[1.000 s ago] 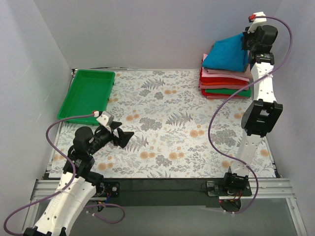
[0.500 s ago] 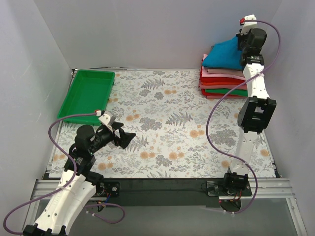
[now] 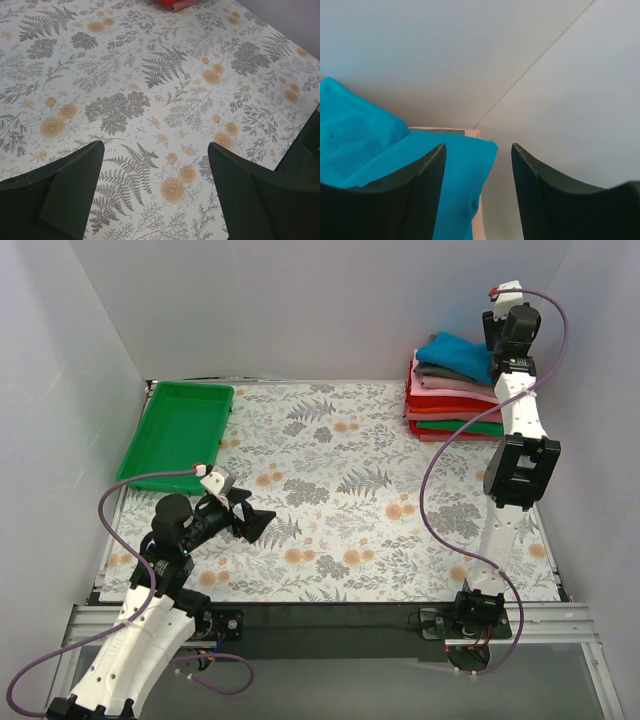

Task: Fold and stack the t-shirts
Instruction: Neatly place the folded tshirt to the corner, then reset both grippers

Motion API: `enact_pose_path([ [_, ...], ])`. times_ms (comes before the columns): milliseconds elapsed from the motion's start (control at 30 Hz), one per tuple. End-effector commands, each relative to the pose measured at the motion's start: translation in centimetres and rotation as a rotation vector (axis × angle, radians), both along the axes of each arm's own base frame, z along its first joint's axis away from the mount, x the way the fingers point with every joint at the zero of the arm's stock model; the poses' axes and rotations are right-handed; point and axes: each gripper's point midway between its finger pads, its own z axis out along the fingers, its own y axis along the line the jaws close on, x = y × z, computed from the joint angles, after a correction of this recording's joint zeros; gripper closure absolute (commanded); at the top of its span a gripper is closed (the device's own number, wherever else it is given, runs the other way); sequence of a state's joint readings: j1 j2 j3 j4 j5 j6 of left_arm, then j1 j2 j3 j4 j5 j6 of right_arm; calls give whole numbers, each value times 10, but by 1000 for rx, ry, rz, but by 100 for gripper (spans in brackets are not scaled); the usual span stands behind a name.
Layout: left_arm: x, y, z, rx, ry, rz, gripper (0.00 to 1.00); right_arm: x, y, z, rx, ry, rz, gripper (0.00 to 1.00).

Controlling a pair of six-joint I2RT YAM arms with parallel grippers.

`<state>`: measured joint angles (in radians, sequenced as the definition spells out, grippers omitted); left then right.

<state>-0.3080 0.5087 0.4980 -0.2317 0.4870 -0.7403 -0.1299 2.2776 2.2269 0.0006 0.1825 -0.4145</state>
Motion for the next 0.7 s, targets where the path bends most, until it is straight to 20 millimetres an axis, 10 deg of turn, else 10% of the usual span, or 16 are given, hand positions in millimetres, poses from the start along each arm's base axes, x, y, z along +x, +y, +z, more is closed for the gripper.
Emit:
enact_pose_path([
  [0,-2,-1,6,-5,-28,-11,16,-20,3,50,7,-62,9,39],
  [233,5,7,13,-23,-30,62,15,-61,98,42,151,114,481,32],
  [400,22,26,33,-107,4,250,12,-130,155,42,251,199,758,21],
  [667,17,10,70,-214,86,197,11,-251,164,78,311,230,814,18],
])
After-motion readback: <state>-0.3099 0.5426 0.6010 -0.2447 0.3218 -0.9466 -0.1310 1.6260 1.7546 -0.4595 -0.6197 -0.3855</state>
